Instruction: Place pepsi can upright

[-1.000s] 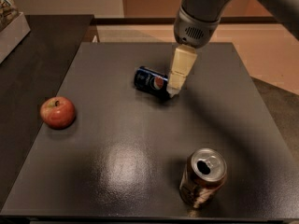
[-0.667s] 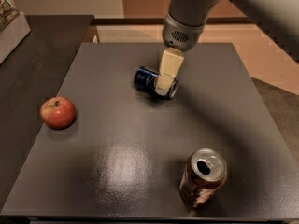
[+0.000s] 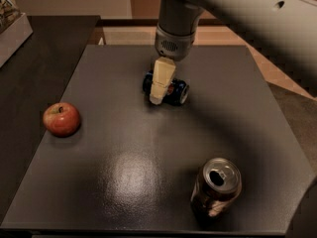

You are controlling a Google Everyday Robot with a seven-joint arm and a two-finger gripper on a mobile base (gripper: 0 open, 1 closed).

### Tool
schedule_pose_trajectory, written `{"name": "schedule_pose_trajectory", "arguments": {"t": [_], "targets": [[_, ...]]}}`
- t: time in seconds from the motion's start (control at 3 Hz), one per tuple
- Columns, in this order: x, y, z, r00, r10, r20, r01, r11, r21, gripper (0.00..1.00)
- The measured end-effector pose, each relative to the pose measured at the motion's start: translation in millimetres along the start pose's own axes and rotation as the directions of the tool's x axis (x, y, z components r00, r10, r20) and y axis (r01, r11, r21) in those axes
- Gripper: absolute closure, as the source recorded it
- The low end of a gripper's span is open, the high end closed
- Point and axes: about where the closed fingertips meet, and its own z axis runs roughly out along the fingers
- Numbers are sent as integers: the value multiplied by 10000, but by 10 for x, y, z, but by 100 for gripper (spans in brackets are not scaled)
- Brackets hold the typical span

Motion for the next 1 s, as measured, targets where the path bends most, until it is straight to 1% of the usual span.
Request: {"name": "schedule_pose_trajectory", "arguments": {"t": [0.33,0.67,1.0], "targets": [[45,-33,109,9956,737,-581,-725,9971,233,0],[112,-55,160,9853,1428,-934,-1376,9886,603,0],[166,-60,213,9741,2010,-1039,-1950,9787,650,0]]}}
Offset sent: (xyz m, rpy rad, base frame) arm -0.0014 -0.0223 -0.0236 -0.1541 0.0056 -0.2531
